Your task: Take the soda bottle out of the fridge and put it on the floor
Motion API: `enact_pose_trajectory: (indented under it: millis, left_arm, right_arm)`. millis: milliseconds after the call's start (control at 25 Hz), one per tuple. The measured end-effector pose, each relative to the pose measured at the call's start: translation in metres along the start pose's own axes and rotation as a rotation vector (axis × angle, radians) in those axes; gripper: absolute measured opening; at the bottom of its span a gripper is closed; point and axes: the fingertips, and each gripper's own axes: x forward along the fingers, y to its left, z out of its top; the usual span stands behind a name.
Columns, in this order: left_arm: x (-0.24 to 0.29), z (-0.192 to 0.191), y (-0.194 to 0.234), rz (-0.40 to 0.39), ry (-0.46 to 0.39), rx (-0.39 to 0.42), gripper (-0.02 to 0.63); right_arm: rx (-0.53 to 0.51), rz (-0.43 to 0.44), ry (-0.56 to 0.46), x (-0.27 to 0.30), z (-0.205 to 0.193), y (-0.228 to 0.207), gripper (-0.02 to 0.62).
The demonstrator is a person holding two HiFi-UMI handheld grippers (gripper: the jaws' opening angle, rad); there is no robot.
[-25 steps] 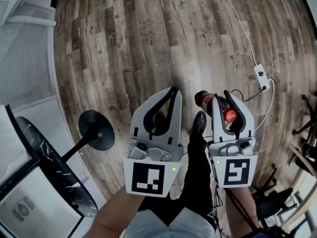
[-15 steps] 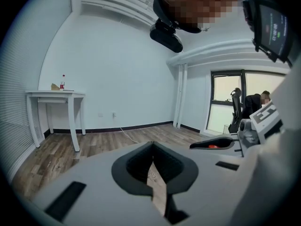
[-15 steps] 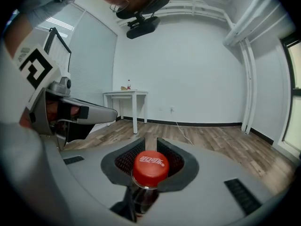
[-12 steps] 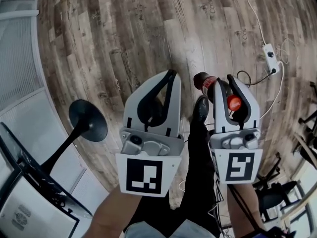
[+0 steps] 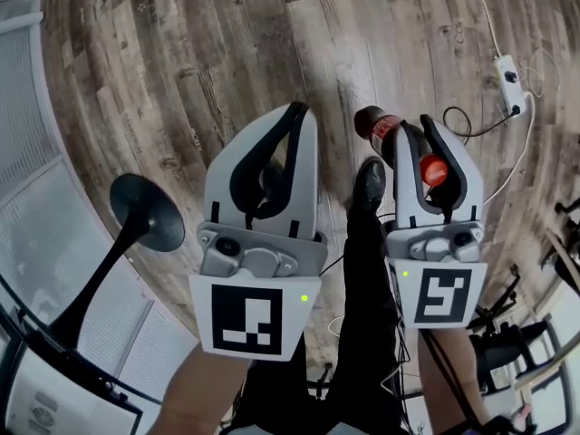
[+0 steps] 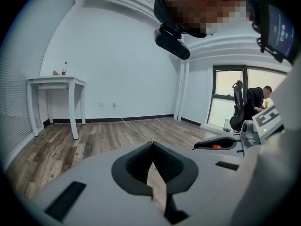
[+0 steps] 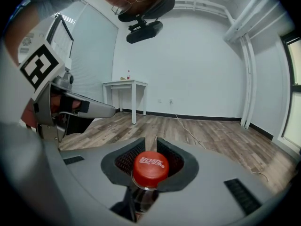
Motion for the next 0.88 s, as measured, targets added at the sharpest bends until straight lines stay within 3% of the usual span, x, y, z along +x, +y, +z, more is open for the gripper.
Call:
enact_pose_trajectory:
  millis: [160,880]
  left_arm:
    - [0.010,-0.027,0.001,-0.008,0.020,0.011,0.015]
    - [0.037,-0.112,0.013,-0.036,0.057,0.051,0.015]
  right_arm:
    - [0.030,0.005,0.048,0.004,-0.037,0.000,0.091]
    - [0.041,-0.019,0.090,0.031,-0.137,0.003,0.089]
